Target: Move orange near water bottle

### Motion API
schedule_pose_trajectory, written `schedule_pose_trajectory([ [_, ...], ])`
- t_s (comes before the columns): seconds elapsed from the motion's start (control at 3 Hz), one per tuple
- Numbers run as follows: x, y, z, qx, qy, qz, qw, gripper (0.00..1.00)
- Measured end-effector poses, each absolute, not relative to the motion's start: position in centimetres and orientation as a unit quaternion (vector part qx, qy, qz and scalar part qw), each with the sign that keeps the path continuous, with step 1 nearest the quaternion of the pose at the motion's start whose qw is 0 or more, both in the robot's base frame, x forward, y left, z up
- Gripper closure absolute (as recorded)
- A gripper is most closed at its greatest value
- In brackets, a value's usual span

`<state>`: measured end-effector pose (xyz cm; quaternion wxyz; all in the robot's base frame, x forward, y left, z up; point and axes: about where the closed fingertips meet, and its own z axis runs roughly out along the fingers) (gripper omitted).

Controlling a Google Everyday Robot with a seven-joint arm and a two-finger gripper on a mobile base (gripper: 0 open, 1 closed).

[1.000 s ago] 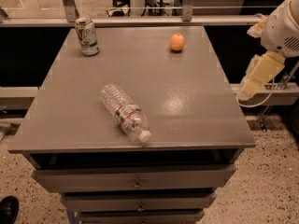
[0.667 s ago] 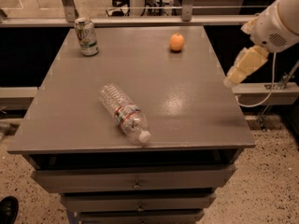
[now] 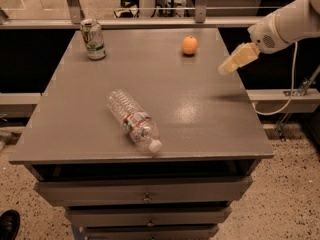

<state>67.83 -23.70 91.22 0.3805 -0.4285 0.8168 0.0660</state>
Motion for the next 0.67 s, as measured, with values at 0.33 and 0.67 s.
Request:
schedule_pose_trajectory([
  [0.33,72.5,-22.7,90.2,-0.388,0.81,0.1,0.428,0.0],
  [0.67,75.7,-21.0,89.5,-0.369,0.797,0.128,0.46,0.0],
])
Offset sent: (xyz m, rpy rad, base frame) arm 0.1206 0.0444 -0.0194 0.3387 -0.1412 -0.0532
